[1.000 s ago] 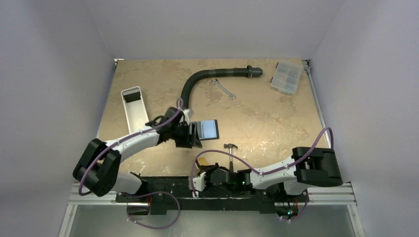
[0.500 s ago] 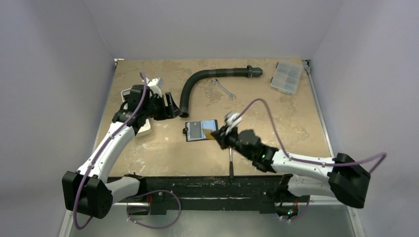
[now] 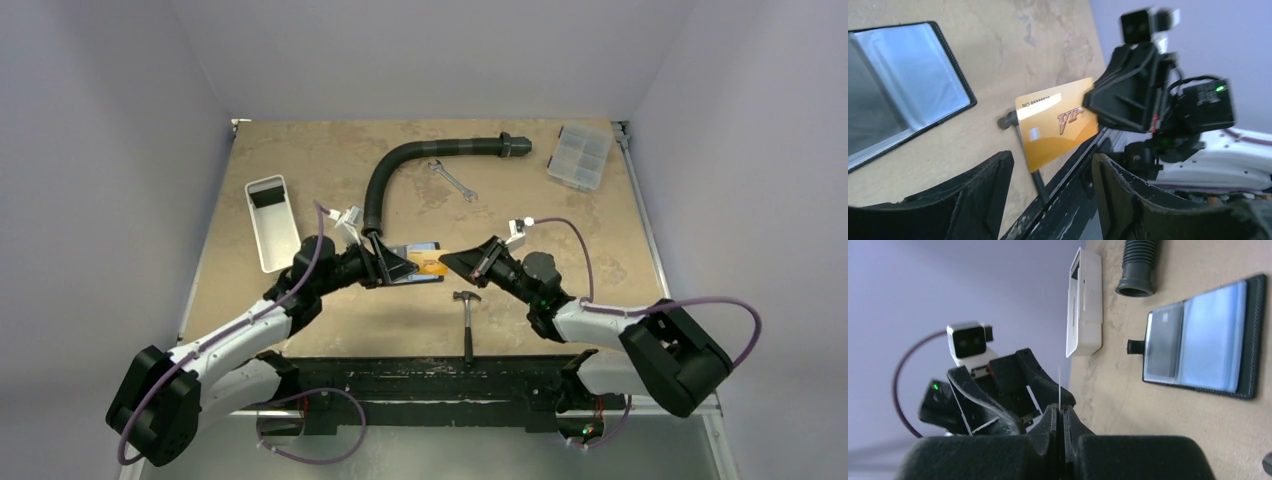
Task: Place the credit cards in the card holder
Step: Pick up the credit card from the center of the board, then insert the credit card into the card holder.
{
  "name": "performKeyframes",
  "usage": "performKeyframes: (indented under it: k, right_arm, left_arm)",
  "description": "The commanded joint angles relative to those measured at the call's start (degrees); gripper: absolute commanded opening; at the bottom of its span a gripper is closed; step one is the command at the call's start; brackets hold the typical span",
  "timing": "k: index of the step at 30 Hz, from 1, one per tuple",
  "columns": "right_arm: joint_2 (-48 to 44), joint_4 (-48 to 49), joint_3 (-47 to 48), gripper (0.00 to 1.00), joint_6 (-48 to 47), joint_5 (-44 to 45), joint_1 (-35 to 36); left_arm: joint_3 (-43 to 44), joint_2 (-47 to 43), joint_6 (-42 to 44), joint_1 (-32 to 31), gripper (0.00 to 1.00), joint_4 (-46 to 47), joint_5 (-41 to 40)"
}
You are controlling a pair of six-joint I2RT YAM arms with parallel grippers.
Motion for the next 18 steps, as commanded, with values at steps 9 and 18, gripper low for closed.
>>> performKeyframes:
  k: [9,18]
  right_arm:
    - [7.93,39.92,-8.99,0.00,22.75,17.24,3.46]
    - [10.34,43.01,-8.79,0.00,23.31,21.33,6.52]
  left_arm:
    - [-10.00,6.05,-16.18,-8.27,0.65,41.16,-16.82]
    - [-11.62,11.31,-15.69,-11.29,0.63,58.92,-19.81]
